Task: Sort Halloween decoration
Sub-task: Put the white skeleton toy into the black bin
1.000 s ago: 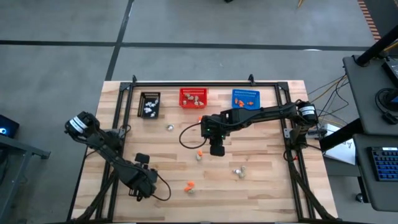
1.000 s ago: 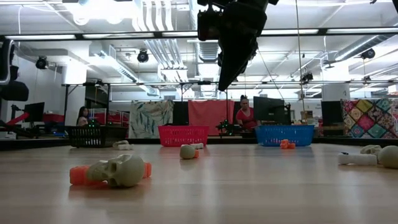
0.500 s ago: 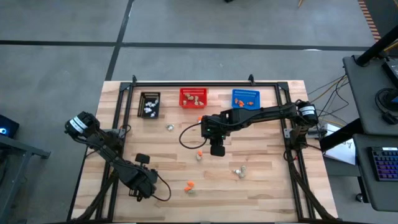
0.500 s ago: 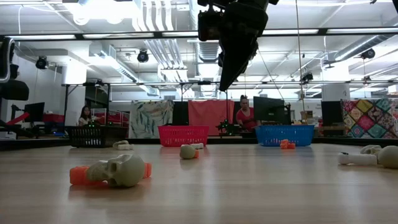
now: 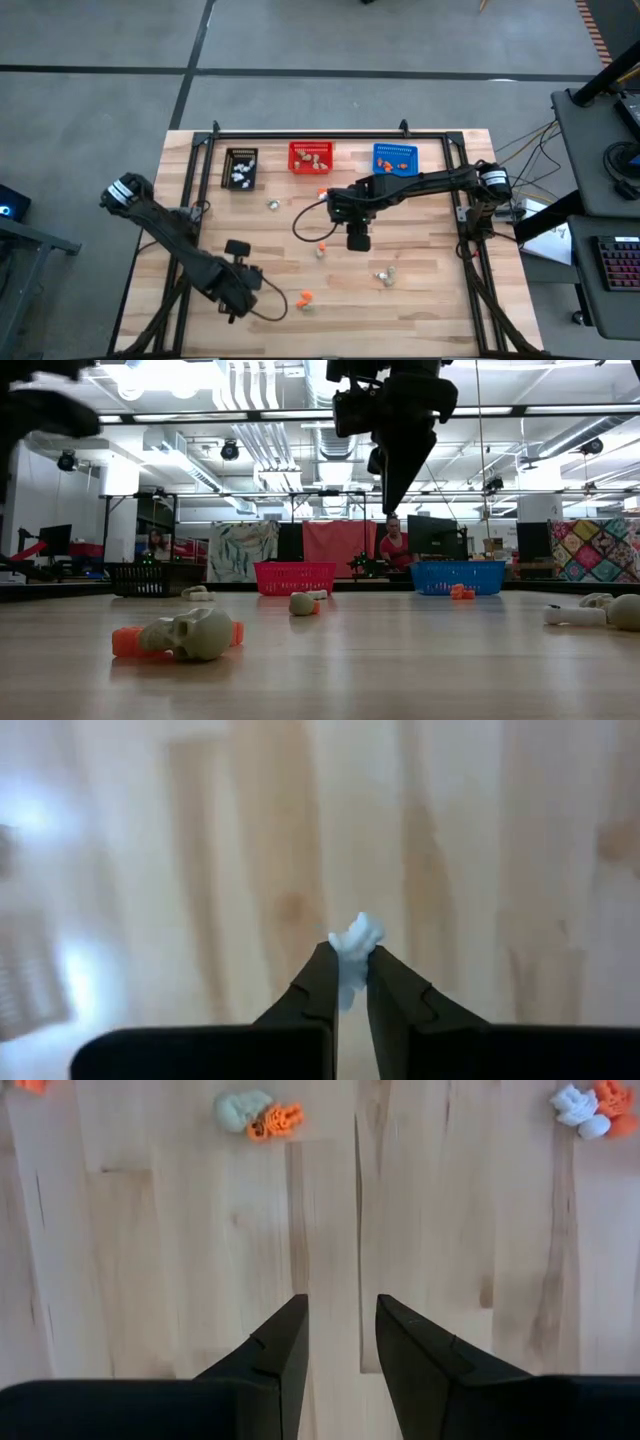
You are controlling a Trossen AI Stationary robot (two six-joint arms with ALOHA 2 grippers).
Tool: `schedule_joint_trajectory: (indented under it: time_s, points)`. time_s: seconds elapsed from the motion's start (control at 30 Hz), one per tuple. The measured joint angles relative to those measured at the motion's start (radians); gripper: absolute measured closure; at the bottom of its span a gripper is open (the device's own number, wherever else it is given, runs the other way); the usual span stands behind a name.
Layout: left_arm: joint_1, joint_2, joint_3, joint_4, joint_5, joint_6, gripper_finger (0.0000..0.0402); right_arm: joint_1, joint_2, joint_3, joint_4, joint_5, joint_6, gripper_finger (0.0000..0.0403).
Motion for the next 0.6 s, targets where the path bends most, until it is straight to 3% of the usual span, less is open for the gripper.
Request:
schedule_joint_trajectory:
  time_s: [0.27, 0.6]
  points:
    - [0.172, -0.149, 0.001, -0.026, -0.112, 0.071, 0.0395, 0.004, -0.050, -0.058, 0.007, -0.001, -0.001, 0.0294]
    - [0.607, -0.285, -0.031, -0.030, -0.144, 0.266, 0.0395, 0.004, -0.157, -0.204, 0.164, 0.000, 0.030, 0.0294]
